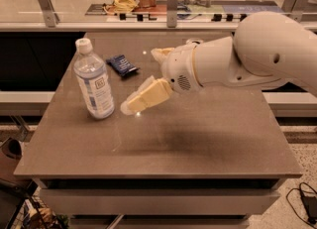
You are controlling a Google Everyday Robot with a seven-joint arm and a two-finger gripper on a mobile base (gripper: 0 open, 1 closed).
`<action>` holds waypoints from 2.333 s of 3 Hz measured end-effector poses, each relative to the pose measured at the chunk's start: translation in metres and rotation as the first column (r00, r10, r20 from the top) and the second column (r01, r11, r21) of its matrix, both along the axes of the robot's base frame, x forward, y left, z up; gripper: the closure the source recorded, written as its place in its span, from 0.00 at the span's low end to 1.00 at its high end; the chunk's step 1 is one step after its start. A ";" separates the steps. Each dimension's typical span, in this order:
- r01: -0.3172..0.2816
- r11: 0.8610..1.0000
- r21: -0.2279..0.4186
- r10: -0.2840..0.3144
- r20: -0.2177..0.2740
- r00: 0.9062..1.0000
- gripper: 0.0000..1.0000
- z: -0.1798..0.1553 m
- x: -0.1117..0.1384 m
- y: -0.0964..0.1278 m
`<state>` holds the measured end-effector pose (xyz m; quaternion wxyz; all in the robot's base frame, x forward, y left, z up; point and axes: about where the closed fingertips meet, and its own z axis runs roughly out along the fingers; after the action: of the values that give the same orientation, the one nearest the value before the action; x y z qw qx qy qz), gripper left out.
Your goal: Pick blue plastic bottle
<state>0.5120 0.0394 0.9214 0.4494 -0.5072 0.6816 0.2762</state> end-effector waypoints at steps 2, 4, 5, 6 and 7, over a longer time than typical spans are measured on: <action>-0.067 0.989 0.132 0.062 0.038 0.997 0.00 -0.010 0.019 0.055; -0.120 0.963 0.241 0.113 0.043 0.993 0.00 -0.026 0.032 0.097; -0.130 0.948 0.292 0.119 0.056 0.991 0.18 -0.028 0.036 0.112; -0.135 0.947 0.291 0.124 0.057 0.991 0.41 -0.028 0.035 0.114; -0.139 0.947 0.291 0.128 0.059 0.990 0.65 -0.027 0.033 0.116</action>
Offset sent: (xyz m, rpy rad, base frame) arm 0.0344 0.0872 -0.0215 0.2155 -0.0395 0.1090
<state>0.5454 0.1554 0.8945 0.5133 -0.4850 0.5881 0.3943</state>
